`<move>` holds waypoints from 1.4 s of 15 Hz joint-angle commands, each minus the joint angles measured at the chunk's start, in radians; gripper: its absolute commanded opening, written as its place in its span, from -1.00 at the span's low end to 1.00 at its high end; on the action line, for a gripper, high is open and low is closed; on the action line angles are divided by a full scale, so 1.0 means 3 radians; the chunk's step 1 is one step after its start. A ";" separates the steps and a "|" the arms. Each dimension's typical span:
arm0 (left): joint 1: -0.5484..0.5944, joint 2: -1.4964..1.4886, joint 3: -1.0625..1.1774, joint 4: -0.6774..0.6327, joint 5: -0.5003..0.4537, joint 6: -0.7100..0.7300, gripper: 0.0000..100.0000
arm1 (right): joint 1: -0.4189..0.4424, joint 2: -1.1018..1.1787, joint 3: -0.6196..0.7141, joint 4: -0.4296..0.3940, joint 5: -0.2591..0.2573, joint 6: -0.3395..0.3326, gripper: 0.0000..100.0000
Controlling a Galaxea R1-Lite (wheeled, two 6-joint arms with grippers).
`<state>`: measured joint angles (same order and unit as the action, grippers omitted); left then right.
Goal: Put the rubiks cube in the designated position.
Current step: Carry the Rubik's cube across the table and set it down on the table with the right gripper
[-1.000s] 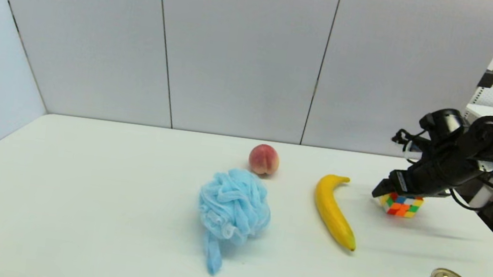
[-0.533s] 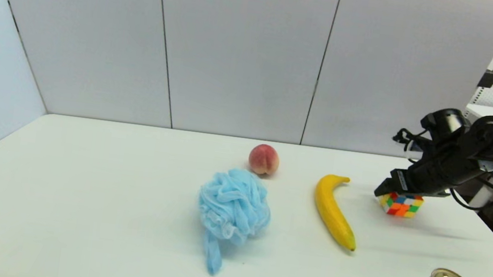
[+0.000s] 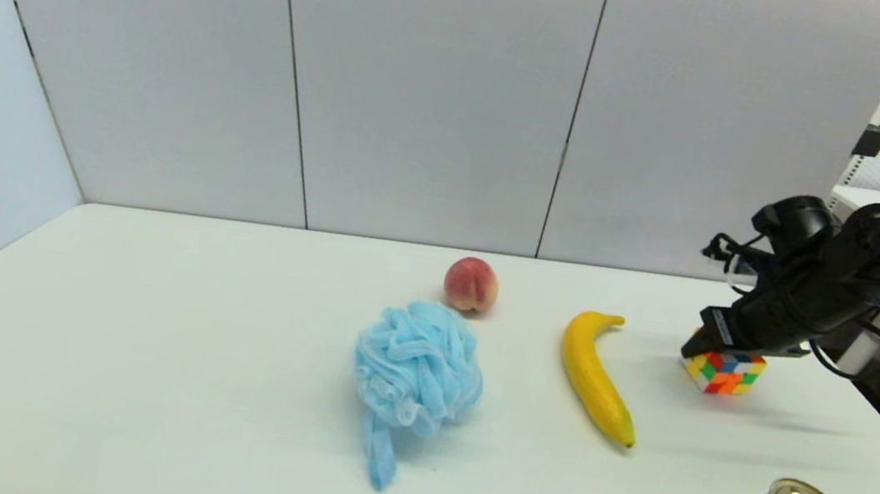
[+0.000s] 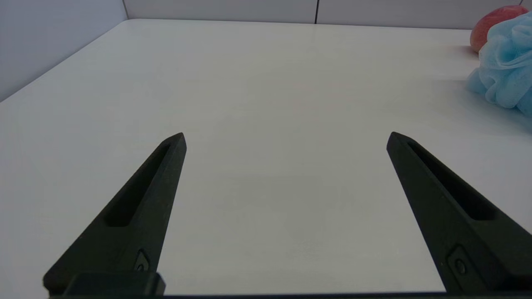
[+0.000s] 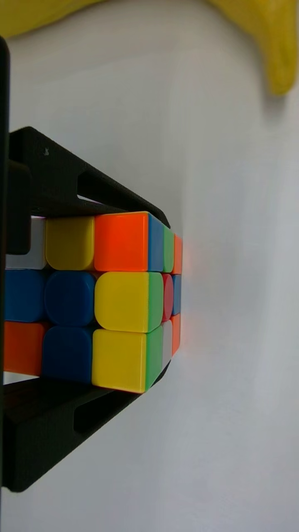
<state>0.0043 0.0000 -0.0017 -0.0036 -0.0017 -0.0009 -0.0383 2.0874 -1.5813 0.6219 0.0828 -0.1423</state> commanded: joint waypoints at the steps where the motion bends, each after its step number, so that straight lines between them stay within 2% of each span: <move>1: 0.0001 0.0005 0.0001 -0.0008 0.0001 -0.0002 1.00 | 0.0031 -0.0168 -0.0154 0.0115 -0.0005 0.0009 -1.00; 6: 0.0001 0.0005 0.0001 -0.0008 0.0001 -0.0002 1.00 | 0.0199 -0.0342 -0.0497 0.0197 0.0021 0.0014 -1.00; 9: 0.0001 0.0005 0.0001 -0.0008 0.0001 -0.0002 1.00 | 0.0516 -0.0367 -0.0845 0.0202 0.0143 0.0183 -1.00; 11: 0.0001 0.0005 0.0001 -0.0008 0.0001 -0.0002 1.00 | 0.0808 -0.0357 -0.1080 0.0202 0.0164 0.0260 -1.00; 12: 0.0001 0.0005 0.0001 0.0002 0.0001 -0.0002 1.00 | 0.0936 -0.0347 -0.1167 0.0192 0.0225 0.0270 -1.00; 13: 0.0001 0.0005 0.0001 0.0002 0.0001 -0.0002 1.00 | 0.1048 -0.0331 -0.1223 0.0146 0.0358 0.0260 -1.00; 15: 0.0001 0.0005 0.0001 -0.0008 0.0001 -0.0002 1.00 | 0.1283 -0.0285 -0.1218 -0.0145 0.0604 0.0234 -1.00; 17: 0.0001 0.0005 0.0001 -0.0008 0.0001 -0.0002 1.00 | 0.1534 -0.0209 -0.1223 -0.0324 0.0731 0.0214 -1.00; 21: 0.0001 0.0005 0.0001 -0.0008 0.0001 -0.0002 1.00 | 0.1902 0.0052 -0.1223 -0.0815 0.0788 0.0203 -1.00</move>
<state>0.0043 0.0000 -0.0017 -0.0043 -0.0017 -0.0017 0.4781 2.0432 -1.9474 0.4402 0.3155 -0.0802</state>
